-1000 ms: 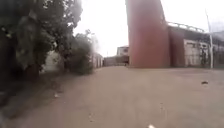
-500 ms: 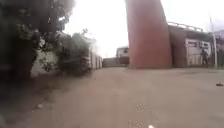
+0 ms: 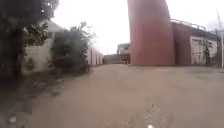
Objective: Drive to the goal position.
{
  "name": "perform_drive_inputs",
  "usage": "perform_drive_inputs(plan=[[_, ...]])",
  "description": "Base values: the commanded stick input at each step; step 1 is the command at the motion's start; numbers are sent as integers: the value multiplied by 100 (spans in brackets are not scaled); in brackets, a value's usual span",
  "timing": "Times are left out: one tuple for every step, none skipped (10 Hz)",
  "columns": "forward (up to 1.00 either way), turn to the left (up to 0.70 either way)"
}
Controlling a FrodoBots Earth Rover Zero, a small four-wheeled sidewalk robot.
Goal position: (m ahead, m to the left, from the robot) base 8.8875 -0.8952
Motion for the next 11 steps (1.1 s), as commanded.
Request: perform_drive_inputs(plan=[[100, 0], [100, 0], [100, 0], [100, 0], [100, 0], [100, -21], [100, -5], [100, 0], [100, 0], [100, 0], [100, 0]])
